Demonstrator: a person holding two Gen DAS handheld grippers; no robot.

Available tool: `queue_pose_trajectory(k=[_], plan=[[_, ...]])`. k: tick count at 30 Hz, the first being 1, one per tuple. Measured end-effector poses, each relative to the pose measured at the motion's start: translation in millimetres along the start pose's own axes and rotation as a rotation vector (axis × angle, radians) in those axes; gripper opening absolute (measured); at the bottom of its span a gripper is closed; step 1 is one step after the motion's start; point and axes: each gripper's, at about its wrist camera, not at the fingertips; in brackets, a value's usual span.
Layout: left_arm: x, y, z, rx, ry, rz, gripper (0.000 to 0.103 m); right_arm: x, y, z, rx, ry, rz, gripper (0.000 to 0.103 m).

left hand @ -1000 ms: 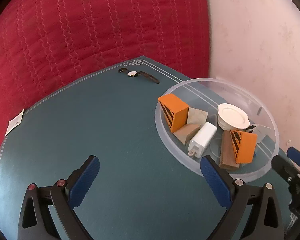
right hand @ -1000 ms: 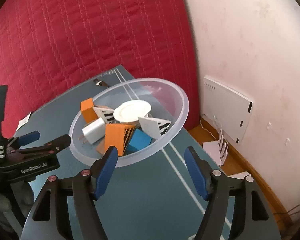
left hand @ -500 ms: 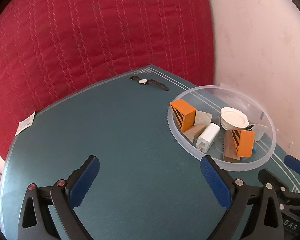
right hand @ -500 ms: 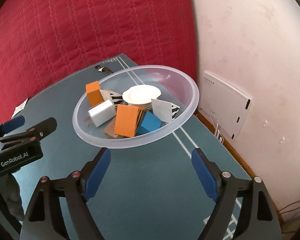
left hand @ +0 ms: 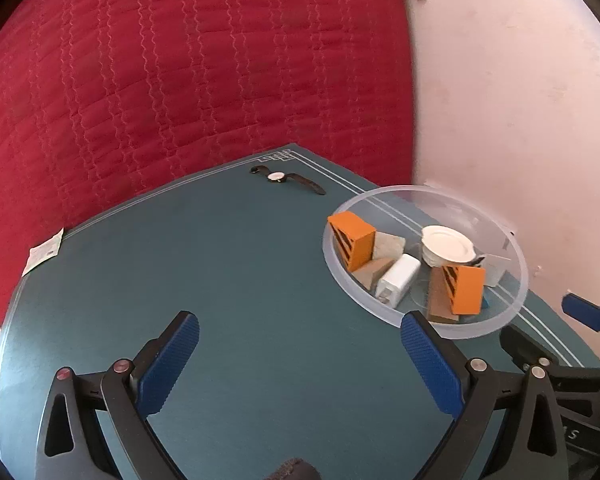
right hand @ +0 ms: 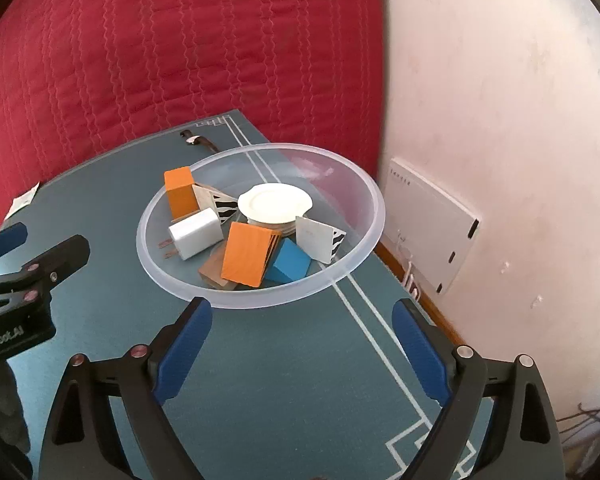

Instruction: Organize rigid objects

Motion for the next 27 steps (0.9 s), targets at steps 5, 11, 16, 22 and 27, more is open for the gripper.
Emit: queue_pose_trajectory(k=[5, 11, 16, 22, 27], plan=[[5.8, 2.7, 0.8, 0.002, -0.018, 0.013, 0.103, -2.6, 3.8, -0.5, 0.009, 0.013, 0.009, 0.093], [9.7, 2.3, 1.8, -0.003, -0.027, 0.011, 0.103, -5.2, 5.4, -0.5, 0.008, 0.041, 0.012, 0.093], [8.4, 0.8, 2.3, -0.013, -0.018, 0.001, 0.103, -4.9, 6.0, -1.7, 0.007, 0.046, 0.016, 0.093], [6.3, -2.3, 3.8, -0.023, -0.016, -0.005, 0.103, -2.8, 4.2, -1.4, 0.009, 0.042, 0.022, 0.093], [7.8, -4.1, 5.0, -0.031, -0.023, -0.004, 0.103, -1.6, 1.6, -2.0, 0.004, 0.039, 0.026, 0.093]])
Point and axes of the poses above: each gripper's, at about its wrist camera, not at the fingertips, and y roughly against the way its jaws point, x to its right, z to its underside, and after that the axes turned 7 degrees about -y, right-handed
